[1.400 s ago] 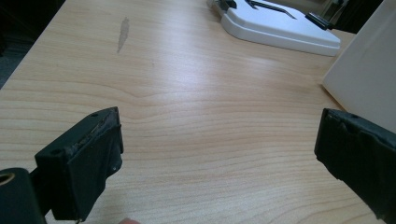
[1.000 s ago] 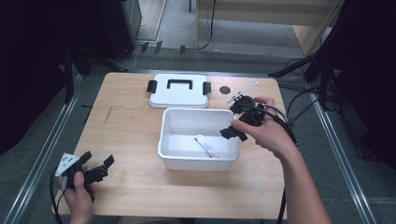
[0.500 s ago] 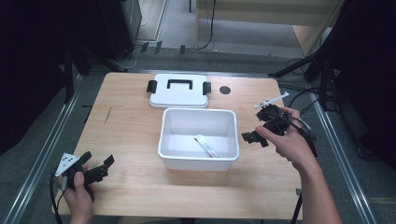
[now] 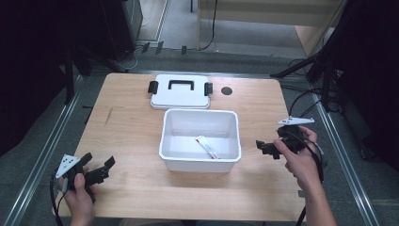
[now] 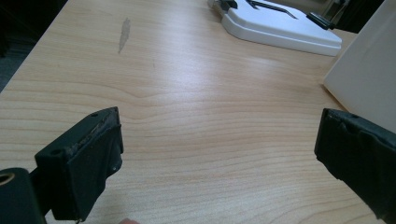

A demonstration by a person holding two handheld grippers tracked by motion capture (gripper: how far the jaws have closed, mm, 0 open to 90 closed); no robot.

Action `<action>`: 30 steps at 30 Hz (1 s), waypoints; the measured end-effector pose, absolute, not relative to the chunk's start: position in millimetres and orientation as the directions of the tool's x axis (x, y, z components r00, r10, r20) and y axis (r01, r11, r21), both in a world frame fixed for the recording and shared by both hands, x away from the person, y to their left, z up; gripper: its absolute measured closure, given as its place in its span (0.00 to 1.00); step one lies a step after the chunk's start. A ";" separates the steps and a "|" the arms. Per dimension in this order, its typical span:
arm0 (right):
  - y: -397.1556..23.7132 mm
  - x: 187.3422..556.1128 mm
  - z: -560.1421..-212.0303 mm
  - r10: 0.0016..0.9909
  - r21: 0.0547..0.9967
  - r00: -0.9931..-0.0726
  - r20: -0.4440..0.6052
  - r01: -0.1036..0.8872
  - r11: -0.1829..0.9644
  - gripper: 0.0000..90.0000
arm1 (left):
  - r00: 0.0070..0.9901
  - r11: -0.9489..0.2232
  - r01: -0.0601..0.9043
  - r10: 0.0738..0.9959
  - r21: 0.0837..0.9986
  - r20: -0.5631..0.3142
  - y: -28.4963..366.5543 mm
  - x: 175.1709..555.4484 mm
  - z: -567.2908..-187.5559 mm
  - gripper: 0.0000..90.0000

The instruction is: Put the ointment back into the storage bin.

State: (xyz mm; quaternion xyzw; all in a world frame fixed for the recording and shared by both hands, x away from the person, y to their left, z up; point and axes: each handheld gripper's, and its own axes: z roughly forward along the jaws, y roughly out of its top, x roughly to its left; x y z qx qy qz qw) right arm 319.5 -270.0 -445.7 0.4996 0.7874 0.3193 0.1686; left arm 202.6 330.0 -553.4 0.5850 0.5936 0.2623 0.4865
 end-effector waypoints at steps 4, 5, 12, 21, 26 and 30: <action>-282.4 308.8 -465.7 0.905 0.713 -0.421 0.056 0.652 0.259 0.00 | 0.158 0.178 0.439 0.950 0.881 -0.271 330.0 202.6 -553.4 0.02; -287.2 303.9 -474.1 0.912 0.728 -0.406 0.061 0.643 0.237 0.00 | 0.157 0.178 0.439 0.950 0.880 -0.271 330.0 202.5 -553.4 0.02; -305.2 287.1 -500.8 0.937 0.775 -0.345 0.058 0.607 0.175 0.00 | 0.155 0.180 0.439 0.950 0.880 -0.272 329.9 202.2 -553.3 0.02; -331.1 262.4 -530.2 0.947 0.813 -0.314 0.071 0.569 0.127 0.00 | 0.153 0.181 0.439 0.950 0.880 -0.271 329.8 202.1 -553.3 0.02; -338.6 250.4 -539.1 0.955 0.839 -0.288 0.073 0.535 0.097 0.03 | 0.153 0.182 0.439 0.950 0.880 -0.273 329.9 202.3 -553.4 0.02; -341.4 239.7 -544.0 0.950 0.852 -0.302 0.080 0.516 0.093 0.03 | 0.152 0.186 0.440 0.949 0.879 -0.276 330.0 202.5 -553.4 0.02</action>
